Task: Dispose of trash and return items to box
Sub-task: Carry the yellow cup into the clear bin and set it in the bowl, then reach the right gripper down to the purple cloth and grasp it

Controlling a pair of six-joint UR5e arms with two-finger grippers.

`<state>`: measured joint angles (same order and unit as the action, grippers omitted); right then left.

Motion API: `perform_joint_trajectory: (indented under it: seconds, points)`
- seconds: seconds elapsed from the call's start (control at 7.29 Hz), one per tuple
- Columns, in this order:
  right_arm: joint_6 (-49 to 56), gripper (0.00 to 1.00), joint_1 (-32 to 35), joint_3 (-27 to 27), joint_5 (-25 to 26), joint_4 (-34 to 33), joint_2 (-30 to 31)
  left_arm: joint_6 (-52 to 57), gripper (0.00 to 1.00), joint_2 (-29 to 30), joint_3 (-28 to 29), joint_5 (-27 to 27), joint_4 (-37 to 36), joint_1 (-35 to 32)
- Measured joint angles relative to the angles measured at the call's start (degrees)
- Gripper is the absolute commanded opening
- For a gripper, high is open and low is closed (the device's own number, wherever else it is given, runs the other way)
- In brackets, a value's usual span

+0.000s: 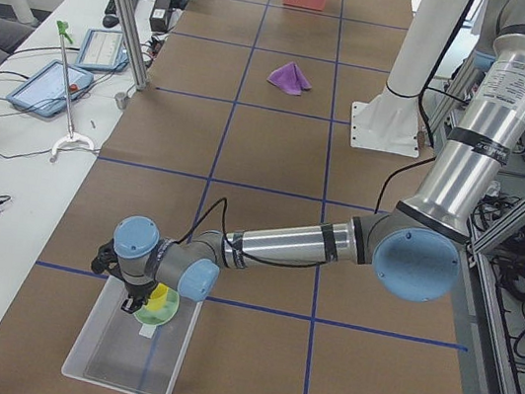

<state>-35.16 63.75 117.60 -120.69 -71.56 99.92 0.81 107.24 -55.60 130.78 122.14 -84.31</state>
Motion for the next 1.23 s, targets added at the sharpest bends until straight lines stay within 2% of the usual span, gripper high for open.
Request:
perform_joint_trajectory:
  seconds: [0.14, 0.41, 0.69, 0.96, 1.23]
  points:
    - [0.0, 1.0, 0.0, 0.0, 0.0, 0.0, -0.3, -0.1, 0.99, 0.0, -0.2, 0.0, 0.0, 0.1]
    - [-0.5, 1.0, -0.2, 0.0, 0.0, -0.1, -1.1, 0.2, 0.99, 0.0, -1.6, 0.0, -0.5, 0.1]
    - [-1.8, 1.0, -0.5, 0.0, -0.1, -0.1, -1.9, 0.4, 0.99, -0.1, -6.6, 0.2, -5.1, -1.2]
    - [-5.2, 1.0, -1.7, 0.3, -0.1, -0.1, -2.9, 1.7, 0.99, -4.0, -16.6, 0.7, -12.9, -3.4]
    - [-9.3, 1.0, -3.8, 0.4, 0.2, -0.2, -4.8, 4.1, 0.99, -11.8, -31.2, 2.2, -22.9, -5.7]
